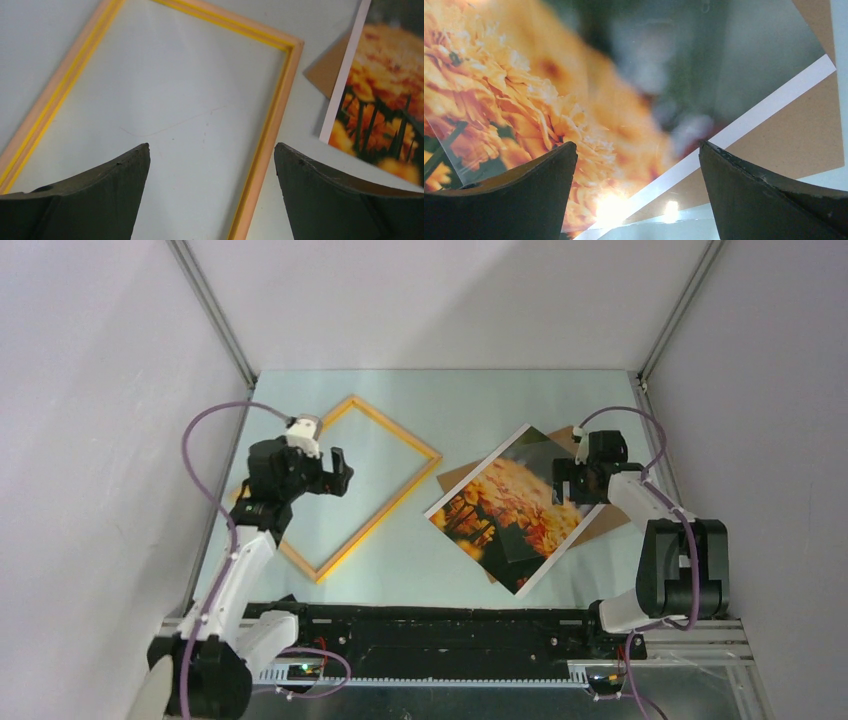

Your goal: Put the photo into the frame

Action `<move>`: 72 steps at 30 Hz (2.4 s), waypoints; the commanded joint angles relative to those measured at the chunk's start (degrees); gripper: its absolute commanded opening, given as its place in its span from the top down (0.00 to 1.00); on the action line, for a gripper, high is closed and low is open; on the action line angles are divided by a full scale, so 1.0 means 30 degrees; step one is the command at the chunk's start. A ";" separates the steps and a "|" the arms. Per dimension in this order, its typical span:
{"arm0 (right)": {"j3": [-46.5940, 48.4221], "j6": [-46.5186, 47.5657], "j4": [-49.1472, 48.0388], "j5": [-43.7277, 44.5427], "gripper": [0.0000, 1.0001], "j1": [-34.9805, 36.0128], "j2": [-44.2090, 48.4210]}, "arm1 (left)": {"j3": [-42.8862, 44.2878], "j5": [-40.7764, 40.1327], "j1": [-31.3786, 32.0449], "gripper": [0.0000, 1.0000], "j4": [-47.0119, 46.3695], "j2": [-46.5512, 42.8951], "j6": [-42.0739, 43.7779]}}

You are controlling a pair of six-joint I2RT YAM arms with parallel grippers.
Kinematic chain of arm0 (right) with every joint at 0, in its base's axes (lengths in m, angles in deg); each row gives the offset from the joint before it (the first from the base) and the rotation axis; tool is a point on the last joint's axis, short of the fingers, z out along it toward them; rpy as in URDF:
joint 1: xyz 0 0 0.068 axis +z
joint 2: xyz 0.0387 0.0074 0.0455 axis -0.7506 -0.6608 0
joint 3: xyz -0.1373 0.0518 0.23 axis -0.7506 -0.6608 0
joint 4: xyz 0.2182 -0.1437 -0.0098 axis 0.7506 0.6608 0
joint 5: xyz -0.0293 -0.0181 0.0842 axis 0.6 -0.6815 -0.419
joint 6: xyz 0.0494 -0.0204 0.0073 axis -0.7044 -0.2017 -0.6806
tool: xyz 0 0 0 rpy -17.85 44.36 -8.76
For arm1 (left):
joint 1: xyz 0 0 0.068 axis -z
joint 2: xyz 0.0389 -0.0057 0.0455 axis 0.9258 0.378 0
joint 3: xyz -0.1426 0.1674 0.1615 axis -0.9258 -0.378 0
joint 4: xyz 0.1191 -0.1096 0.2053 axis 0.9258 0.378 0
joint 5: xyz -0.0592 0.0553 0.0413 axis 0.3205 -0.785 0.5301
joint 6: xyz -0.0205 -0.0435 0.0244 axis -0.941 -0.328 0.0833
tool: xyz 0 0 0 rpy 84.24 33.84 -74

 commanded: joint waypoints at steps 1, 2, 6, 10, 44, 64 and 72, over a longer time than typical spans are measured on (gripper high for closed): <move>0.0838 0.0487 0.0388 0.0150 0.04 0.0513 -0.0126 | 0.1190 -0.1486 0.2343 0.02 0.2240 0.2779 0.2529; 0.0835 0.0554 0.0411 0.0103 0.04 0.0544 -0.0076 | 0.1263 -0.2133 0.3222 0.02 0.2428 0.3269 0.2725; 0.0845 0.0688 0.0502 -0.0133 0.04 0.0574 0.0231 | 0.2099 -0.3567 0.4958 0.02 0.3249 0.6713 0.3201; 0.0825 0.0759 0.0566 -0.0114 0.05 0.0575 0.0636 | 0.3234 -0.4246 0.5672 0.02 0.3884 0.9301 0.3215; 0.0824 0.0772 0.0720 -0.0428 0.05 -0.0341 0.1402 | 1.0964 -0.0174 0.7676 0.88 0.5910 1.9203 -0.4446; 0.0838 0.1423 0.0775 -0.0782 0.05 -0.1056 0.1466 | 1.2322 0.1523 0.7262 0.52 0.5924 2.1278 -0.9262; 0.2463 0.2762 0.1426 0.0235 0.05 -0.0368 -0.0569 | 1.2443 0.0252 0.6967 0.13 0.6012 1.8806 -0.6736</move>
